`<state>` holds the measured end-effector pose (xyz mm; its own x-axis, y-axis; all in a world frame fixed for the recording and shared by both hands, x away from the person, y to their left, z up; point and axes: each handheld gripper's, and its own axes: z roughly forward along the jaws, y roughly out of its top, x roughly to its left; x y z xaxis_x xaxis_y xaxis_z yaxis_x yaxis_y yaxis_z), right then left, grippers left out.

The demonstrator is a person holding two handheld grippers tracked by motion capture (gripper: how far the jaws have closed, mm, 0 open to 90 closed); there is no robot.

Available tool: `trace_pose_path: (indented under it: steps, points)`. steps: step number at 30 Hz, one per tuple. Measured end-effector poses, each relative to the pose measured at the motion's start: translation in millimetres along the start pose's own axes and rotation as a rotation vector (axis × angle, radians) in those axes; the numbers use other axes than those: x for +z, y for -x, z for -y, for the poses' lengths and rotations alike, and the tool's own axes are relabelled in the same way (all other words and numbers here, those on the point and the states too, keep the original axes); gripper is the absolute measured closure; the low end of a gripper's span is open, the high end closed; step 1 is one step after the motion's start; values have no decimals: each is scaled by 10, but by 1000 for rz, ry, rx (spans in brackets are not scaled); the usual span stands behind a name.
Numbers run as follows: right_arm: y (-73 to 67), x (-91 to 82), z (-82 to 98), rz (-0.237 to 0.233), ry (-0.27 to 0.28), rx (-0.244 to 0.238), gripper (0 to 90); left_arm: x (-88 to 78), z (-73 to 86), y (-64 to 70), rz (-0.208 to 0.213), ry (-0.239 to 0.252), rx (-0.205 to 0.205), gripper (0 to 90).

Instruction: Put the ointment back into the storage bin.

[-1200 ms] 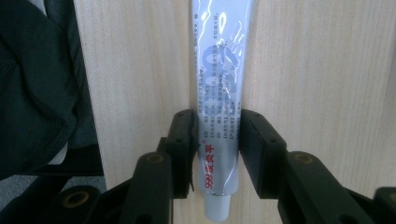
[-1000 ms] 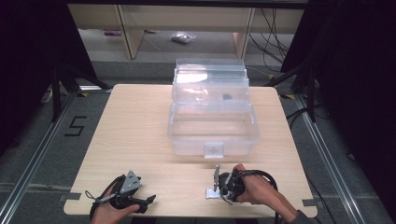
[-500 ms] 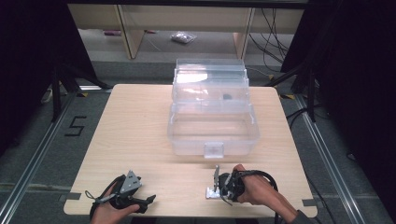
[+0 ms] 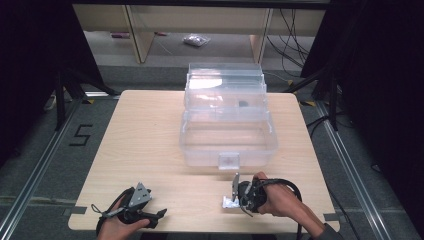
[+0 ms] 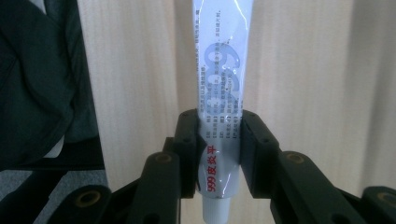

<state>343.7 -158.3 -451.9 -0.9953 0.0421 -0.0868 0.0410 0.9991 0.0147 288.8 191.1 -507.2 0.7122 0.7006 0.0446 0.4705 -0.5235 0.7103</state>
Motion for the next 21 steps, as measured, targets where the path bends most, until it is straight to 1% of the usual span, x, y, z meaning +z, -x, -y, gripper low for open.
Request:
trace_pose_path:
  steps: [1, 2, 3, 4, 5, 6, 7, 8, 9, 10, 11, 12, 13, 14, 15, 16, 17, 18, 19, 20, 21]
  points:
    - [-4, -14, 18, -1, 2, 26, 709, 0, -1, 1, 0, -1, 0, 159]
    - [-5, -48, 15, -7, -3, 40, 709, 1, -1, 3, 0, -1, 0, 159]
    - [13, -68, 21, -5, 3, 24, 709, 4, 0, 12, 5, 5, -10, 159]
    - [-8, -102, 27, -23, -15, 72, 709, 2, 1, 11, 6, 3, -7, 159]
    - [11, -120, 35, -7, 0, 54, 709, 1, 0, 4, 0, -3, 0, 159]
    - [15, -146, 46, -12, -5, 78, 709, 1, 0, 2, 0, -1, -1, 159]
    - [59, -168, 65, -1, 19, 43, 709, 2, 0, 1, 1, 0, -1, 159]
    - [59, -168, 65, -1, 19, 43, 709, 3, 0, 1, 1, -1, -1, 159]
    - [49, -192, 63, -18, 13, 79, 709, 2, 0, 3, -1, -1, -1, 159]
    - [76, -201, 79, -10, 23, 53, 709, 3, 1, 1, 1, -2, -1, 159]
    - [62, -240, 76, -17, 5, 110, 709, 3, 1, -1, 1, -5, 0, 159]
    - [72, -261, 78, -18, 4, 118, 709, 3, 0, -3, 2, -7, 1, 159]
    - [89, -276, 85, -15, 10, 106, 709, 10, 2, -5, 5, -5, -1, 159]
    - [105, -302, 88, -24, 8, 107, 709, 9, 2, 3, 4, -4, -6, 159]
    - [111, -336, 90, -27, 1, 121, 709, 4, 2, -2, 6, -10, 2, 159]
    - [145, -356, 99, -18, 17, 100, 709, 7, 1, -1, 4, -6, -2, 159]
    - [166, -382, 104, -9, 20, 96, 709, 4, 1, -2, 3, -6, -1, 159]
    - [172, -421, 108, -21, 3, 125, 709, 9, 2, -7, 5, -4, -2, 159]
    - [207, -435, 123, -7, 21, 100, 709, 10, 4, -5, 2, -5, -9, 159]
    - [214, -468, 122, -19, 11, 125, 709, 9, 4, -3, 7, 3, -11, 159]
    - [240, -483, 128, -13, 19, 105, 709, 7, 3, -4, 1, 1, -10, 159]
